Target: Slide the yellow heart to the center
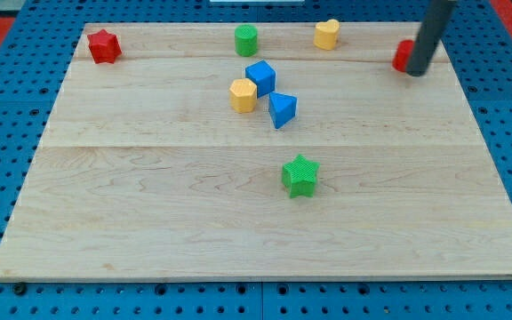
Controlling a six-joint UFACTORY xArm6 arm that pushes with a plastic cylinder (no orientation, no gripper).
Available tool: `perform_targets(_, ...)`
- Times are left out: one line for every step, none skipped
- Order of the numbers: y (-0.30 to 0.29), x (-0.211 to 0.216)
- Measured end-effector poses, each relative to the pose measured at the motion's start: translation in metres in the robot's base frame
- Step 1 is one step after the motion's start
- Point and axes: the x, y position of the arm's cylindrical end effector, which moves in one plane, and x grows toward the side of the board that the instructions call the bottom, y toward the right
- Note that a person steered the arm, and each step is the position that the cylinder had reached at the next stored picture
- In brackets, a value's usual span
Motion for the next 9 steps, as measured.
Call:
perform_targets(0.0, -0.019)
perform_targets(0.002, -0.038)
perform_targets(0.026, -0.038)
perform_targets(-0.021, -0.013)
perform_targets(-0.09, -0.003)
perform_targets(-0.091, -0.003)
perform_targets(-0.091, -0.003)
perform_targets(-0.118, -0.015)
perform_targets(-0.151, -0.052)
